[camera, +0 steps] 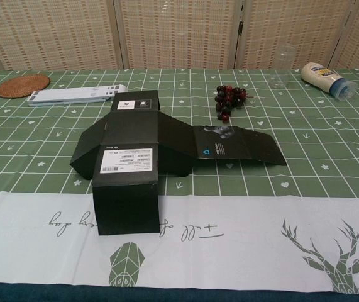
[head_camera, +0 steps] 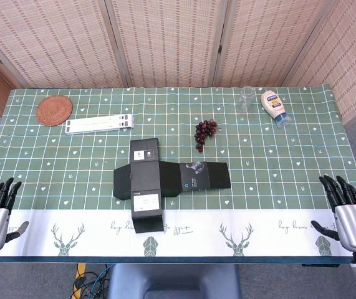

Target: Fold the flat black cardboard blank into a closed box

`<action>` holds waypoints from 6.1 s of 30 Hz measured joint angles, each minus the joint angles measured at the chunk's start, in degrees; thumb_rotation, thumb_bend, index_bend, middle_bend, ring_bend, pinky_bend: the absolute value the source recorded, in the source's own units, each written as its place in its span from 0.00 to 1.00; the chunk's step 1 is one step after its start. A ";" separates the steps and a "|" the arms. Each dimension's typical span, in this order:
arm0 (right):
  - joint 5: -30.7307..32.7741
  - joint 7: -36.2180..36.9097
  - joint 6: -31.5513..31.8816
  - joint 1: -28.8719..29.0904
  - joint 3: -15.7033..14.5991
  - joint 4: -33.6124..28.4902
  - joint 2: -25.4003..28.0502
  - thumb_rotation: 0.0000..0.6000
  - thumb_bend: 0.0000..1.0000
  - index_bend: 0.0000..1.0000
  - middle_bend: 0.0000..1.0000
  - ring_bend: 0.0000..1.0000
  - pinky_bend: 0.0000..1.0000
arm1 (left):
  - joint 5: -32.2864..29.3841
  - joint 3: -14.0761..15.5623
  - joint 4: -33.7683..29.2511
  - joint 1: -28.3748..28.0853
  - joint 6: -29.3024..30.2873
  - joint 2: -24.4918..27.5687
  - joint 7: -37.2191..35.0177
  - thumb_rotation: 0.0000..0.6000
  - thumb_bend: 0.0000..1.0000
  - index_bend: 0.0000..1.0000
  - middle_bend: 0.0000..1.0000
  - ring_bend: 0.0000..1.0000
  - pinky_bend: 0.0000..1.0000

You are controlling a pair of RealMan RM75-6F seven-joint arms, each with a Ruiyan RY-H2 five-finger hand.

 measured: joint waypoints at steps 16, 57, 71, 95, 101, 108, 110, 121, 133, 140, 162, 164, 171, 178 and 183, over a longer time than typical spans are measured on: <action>-3.81 -1.09 -3.77 3.73 -0.12 -1.70 0.05 1.00 0.13 0.00 0.11 0.03 0.11 | 0.97 0.14 -0.93 0.00 0.54 0.28 -0.37 1.00 0.18 0.00 0.00 0.00 0.09; 9.46 -8.16 -36.11 36.56 8.73 17.26 -31.58 1.00 0.18 0.00 0.13 0.08 0.16 | 2.44 1.40 -0.90 3.18 4.07 0.77 -3.50 1.00 0.18 0.00 0.00 0.00 0.09; 9.13 -5.23 -35.35 39.85 8.22 28.32 -38.56 1.00 0.21 0.00 0.14 0.08 0.16 | 2.09 1.37 0.73 3.62 3.93 0.17 -5.18 1.00 0.18 0.00 0.00 0.00 0.09; 0.67 4.80 -28.84 47.11 5.79 49.31 -48.74 1.00 0.44 0.23 0.32 0.24 0.29 | 0.88 0.95 3.07 3.58 2.53 -0.18 -7.72 1.00 0.18 0.00 0.00 0.00 0.09; -2.25 8.78 -25.04 48.86 4.58 53.55 -50.27 1.00 0.54 0.30 0.37 0.29 0.35 | 0.71 0.85 3.24 3.71 2.59 -0.04 -8.12 1.00 0.18 0.00 0.00 0.00 0.09; -3.52 10.59 -21.49 50.49 4.58 55.81 -50.85 1.00 0.68 0.44 0.45 0.37 0.44 | 0.69 0.88 3.29 3.73 2.43 0.02 -8.37 1.00 0.18 0.00 0.00 0.00 0.09; -3.56 10.76 -21.10 50.78 4.76 55.42 -50.37 1.00 0.69 0.47 0.48 0.41 0.47 | 0.69 0.89 3.35 3.74 2.37 0.02 -8.41 1.00 0.18 0.00 0.00 0.00 0.09; -1.24 11.91 -20.54 50.75 7.54 40.90 -41.93 1.00 0.70 0.52 0.51 0.46 0.55 | 0.66 0.96 3.66 3.70 2.03 -0.17 -8.61 1.00 0.18 0.00 0.00 0.00 0.09; 10.10 16.75 -26.00 46.28 12.51 11.32 -25.11 1.00 0.70 0.52 0.51 0.48 0.60 | 0.65 1.00 4.54 3.29 1.17 -0.96 -9.02 1.00 0.18 0.00 0.00 0.00 0.09; 13.40 26.19 -28.53 43.57 14.57 2.77 -18.86 1.00 0.71 0.52 0.51 0.48 0.60 | 0.45 1.08 4.70 3.11 0.57 -1.12 -8.89 1.00 0.18 0.00 0.00 0.00 0.09; 7.95 63.12 -40.85 44.42 11.91 4.50 -20.44 1.00 0.77 0.52 0.52 0.48 0.60 | 0.40 1.35 3.35 3.27 0.75 -1.01 -7.10 1.00 0.18 0.00 0.00 0.00 0.09; 7.95 64.85 -42.11 45.03 11.49 6.61 -22.07 1.00 0.77 0.52 0.51 0.48 0.60 | 0.30 1.39 3.18 3.25 0.58 -0.99 -6.88 1.00 0.18 0.00 0.00 0.00 0.09; 9.63 67.52 -48.17 47.49 10.14 13.90 -26.61 1.00 0.76 0.52 0.49 0.48 0.60 | 0.28 1.43 2.77 3.05 0.23 -1.01 -6.46 1.00 0.18 0.00 0.00 0.00 0.09; 10.92 62.79 -50.69 48.64 8.99 18.74 -28.79 1.00 0.76 0.42 0.40 0.40 0.52 | 0.00 1.54 2.67 3.05 -0.07 -0.96 -6.17 1.00 0.18 0.00 0.00 0.00 0.09; 11.90 58.73 -51.79 49.24 8.91 20.68 -29.38 1.00 0.67 0.33 0.35 0.34 0.46 | -0.03 1.55 2.61 3.00 -0.17 -1.05 -5.99 1.00 0.18 0.00 0.00 0.00 0.09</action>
